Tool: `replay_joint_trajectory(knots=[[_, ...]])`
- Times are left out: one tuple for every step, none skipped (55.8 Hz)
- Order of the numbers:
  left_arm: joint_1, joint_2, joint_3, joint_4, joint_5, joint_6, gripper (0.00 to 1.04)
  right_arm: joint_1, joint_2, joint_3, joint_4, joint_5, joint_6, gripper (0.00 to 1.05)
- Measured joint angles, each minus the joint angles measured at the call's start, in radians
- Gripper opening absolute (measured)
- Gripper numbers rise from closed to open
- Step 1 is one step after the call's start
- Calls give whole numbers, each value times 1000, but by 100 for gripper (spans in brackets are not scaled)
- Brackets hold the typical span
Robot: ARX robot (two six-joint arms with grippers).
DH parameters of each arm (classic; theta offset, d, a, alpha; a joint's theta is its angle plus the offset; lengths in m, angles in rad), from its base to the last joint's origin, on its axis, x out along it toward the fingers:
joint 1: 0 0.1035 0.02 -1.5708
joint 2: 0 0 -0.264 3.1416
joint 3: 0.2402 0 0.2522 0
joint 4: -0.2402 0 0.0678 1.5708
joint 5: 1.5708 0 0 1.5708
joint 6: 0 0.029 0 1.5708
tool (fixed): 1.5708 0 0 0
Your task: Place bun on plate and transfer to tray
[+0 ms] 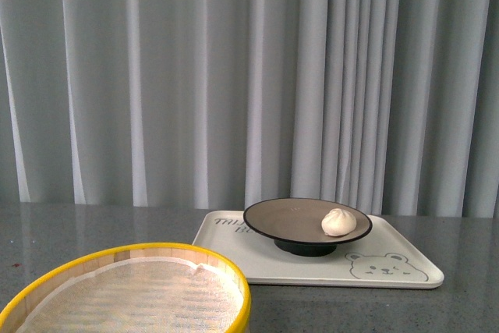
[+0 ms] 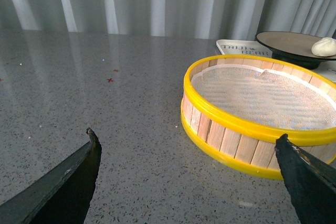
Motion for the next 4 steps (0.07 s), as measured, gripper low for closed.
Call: replay_joint_trajectory(knots=[[0, 0, 0, 0, 0, 0, 98, 0, 0, 0, 0, 0, 0, 96], [0, 0, 0, 0, 0, 0, 98, 0, 0, 0, 0, 0, 0, 96], [0, 0, 0, 0, 0, 0, 98, 0, 0, 0, 0, 0, 0, 96], [0, 0, 0, 0, 0, 0, 98, 0, 0, 0, 0, 0, 0, 96]])
